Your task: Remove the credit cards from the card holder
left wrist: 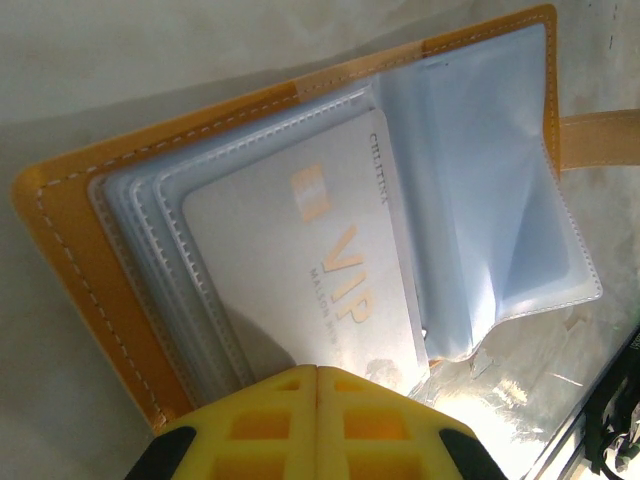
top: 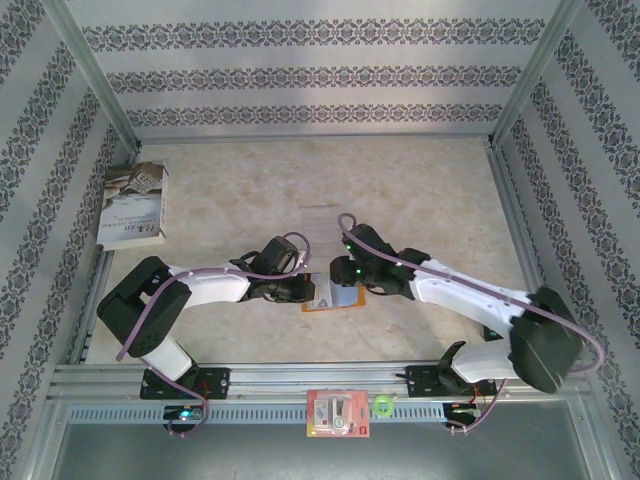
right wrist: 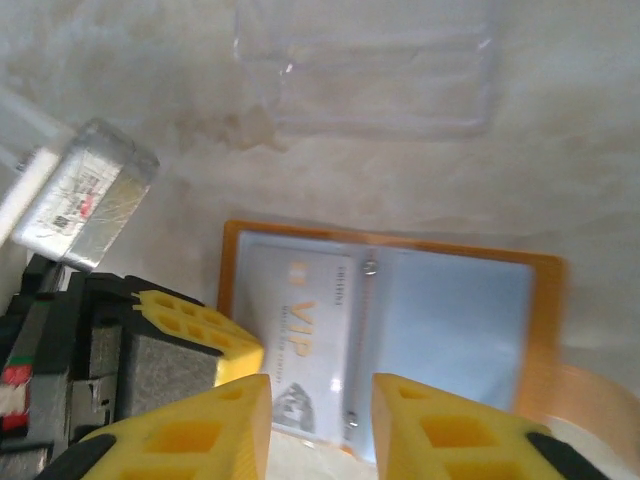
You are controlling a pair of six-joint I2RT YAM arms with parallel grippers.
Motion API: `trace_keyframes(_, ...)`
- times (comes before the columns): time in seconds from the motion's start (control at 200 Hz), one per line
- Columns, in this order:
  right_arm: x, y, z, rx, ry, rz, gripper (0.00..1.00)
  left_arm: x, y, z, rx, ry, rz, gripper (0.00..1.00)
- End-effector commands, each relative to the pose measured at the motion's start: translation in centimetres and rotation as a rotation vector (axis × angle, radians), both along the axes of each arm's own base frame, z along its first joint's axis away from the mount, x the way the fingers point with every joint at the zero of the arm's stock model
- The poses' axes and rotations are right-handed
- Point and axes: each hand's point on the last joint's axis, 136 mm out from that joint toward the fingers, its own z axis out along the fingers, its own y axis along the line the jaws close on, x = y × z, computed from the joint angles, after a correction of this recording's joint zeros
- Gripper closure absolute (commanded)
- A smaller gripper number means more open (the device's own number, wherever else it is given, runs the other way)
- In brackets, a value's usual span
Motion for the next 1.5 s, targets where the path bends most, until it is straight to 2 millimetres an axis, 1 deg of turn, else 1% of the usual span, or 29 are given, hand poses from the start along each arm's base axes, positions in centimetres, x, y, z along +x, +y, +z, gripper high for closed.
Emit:
trace_keyframes(0.0, -1.1, 1.2, -2.5, 0.036, 0.099, 0.050, 0.72, -1.2, 0.4, -1.0, 0.050, 0.032, -0.025, 1.00)
trace_keyframes(0.09, -1.8, -0.3, -5.1, -0.025, 0.153, 0.018, 0.76, -1.2, 0.5, -1.2, 0.055, 0.034, -0.023, 1.00)
trace_keyframes(0.155, -2.4, -2.4, -7.0, -0.095, 0.180, -0.033, 0.81, -1.2, 0.6, -1.3, 0.061, 0.035, -0.019, 1.00)
trace_keyframes(0.215, -2.8, -4.2, -8.3, -0.146, 0.195, -0.077, 0.84, -1.1, 0.7, -1.3, 0.064, 0.034, -0.011, 1.00)
trace_keyframes(0.29, -3.2, -5.9, -9.5, -0.211, 0.209, -0.120, 0.87, -1.0, 0.8, -1.3, 0.065, 0.032, -0.008, 1.00)
trace_keyframes(0.35, -3.3, -6.4, -9.7, -0.232, 0.209, -0.132, 0.88, -0.8, 0.8, -1.2, 0.064, 0.027, -0.007, 1.00)
trace_keyframes(0.39, -3.2, -6.3, -9.4, -0.227, 0.197, -0.132, 0.88, -0.8, 0.9, -1.2, 0.064, 0.028, -0.005, 1.00)
trace_keyframes(0.425, -2.9, -6.1, -8.7, -0.215, 0.173, -0.132, 0.87, -0.7, 0.9, -1.2, 0.064, 0.026, -0.006, 1.00)
trace_keyframes(0.505, -2.2, -5.0, -6.4, -0.164, 0.101, -0.092, 0.84, -0.5, 0.9, -0.9, 0.060, 0.014, -0.010, 1.00)
trace_keyframes(0.58, -1.7, -3.2, -3.8, -0.082, 0.033, -0.025, 0.81, -0.3, 0.9, -0.7, 0.064, 0.005, -0.012, 1.00)
trace_keyframes(0.635, -1.5, -1.4, -1.9, 0.012, 0.009, 0.024, 0.78, -0.2, 1.0, -0.7, 0.069, 0.002, -0.009, 1.00)
trace_keyframes(0.65, -1.5, -1.2, -1.8, 0.026, 0.013, 0.032, 0.77, -0.2, 1.0, -0.8, 0.070, 0.003, -0.008, 1.00)
trace_keyframes(0.655, -1.5, -0.8, -1.5, 0.044, 0.012, 0.042, 0.76, -0.2, 1.0, -0.8, 0.069, 0.003, -0.008, 1.00)
trace_keyframes(0.725, -1.3, 0.9, -0.5, 0.128, 0.046, 0.081, 0.73, -0.2, 1.0, -0.9, 0.068, 0.009, -0.006, 1.00)
trace_keyframes(0.794, -1.0, 2.6, -0.3, 0.203, 0.085, 0.113, 0.73, -0.1, 1.0, -0.9, 0.065, 0.007, -0.004, 1.00)
trace_keyframes(0.869, -0.7, 3.9, -1.1, 0.237, 0.138, 0.123, 0.73, -0.1, 1.0, -0.7, 0.065, 0.005, -0.003, 1.00)
trace_keyframes(0.919, -0.5, 4.3, -1.8, 0.244, 0.159, 0.119, 0.74, -0.1, 1.1, -0.7, 0.066, 0.004, -0.004, 1.00)
trace_keyframes(0.954, -0.3, 4.2, -2.5, 0.229, 0.173, 0.103, 0.75, 0.0, 1.2, -0.6, 0.067, 0.001, -0.003, 1.00)
trace_keyframes(1.059, 0.3, 3.1, -4.9, 0.181, 0.213, 0.044, 0.76, -0.1, 1.4, -0.6, 0.070, 0.000, 0.000, 1.00)
trace_keyframes(1.169, 0.4, 1.8, -6.5, 0.146, 0.238, -0.004, 0.77, -0.1, 1.5, -0.7, 0.067, 0.001, 0.001, 1.00)
trace_keyframes(1.424, 0.1, 0.5, -8.0, 0.092, 0.266, -0.036, 0.78, 0.2, 1.7, -0.8, 0.066, 0.003, 0.010, 1.00)
trace_keyframes(1.494, -0.2, 0.4, -8.3, 0.088, 0.274, -0.031, 0.79, 0.2, 1.9, -0.9, 0.069, 0.004, 0.010, 1.00)
